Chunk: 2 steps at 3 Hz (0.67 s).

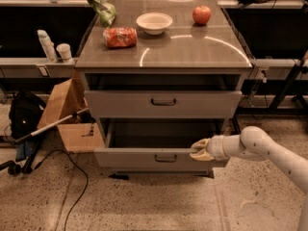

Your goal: Open middle drawer

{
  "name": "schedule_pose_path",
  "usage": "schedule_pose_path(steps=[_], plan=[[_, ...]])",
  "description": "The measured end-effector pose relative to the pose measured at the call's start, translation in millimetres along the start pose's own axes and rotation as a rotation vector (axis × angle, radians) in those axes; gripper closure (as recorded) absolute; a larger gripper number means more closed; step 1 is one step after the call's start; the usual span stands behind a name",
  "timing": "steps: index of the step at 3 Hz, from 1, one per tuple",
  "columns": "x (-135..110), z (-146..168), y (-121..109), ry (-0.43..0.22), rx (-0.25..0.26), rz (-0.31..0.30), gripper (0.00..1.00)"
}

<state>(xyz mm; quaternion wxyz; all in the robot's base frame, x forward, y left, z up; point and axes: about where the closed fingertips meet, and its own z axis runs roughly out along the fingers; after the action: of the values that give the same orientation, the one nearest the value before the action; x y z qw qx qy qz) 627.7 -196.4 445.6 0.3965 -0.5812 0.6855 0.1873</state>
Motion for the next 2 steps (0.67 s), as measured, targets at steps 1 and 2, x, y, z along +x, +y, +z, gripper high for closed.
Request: schedule_pose_path(steps=[1, 2], plan=[[-2.3, -2.6, 7.7, -0.019, 0.003, -0.014, 1.0], [-2.3, -2.5, 7.7, -0.019, 0.003, -0.014, 0.82]])
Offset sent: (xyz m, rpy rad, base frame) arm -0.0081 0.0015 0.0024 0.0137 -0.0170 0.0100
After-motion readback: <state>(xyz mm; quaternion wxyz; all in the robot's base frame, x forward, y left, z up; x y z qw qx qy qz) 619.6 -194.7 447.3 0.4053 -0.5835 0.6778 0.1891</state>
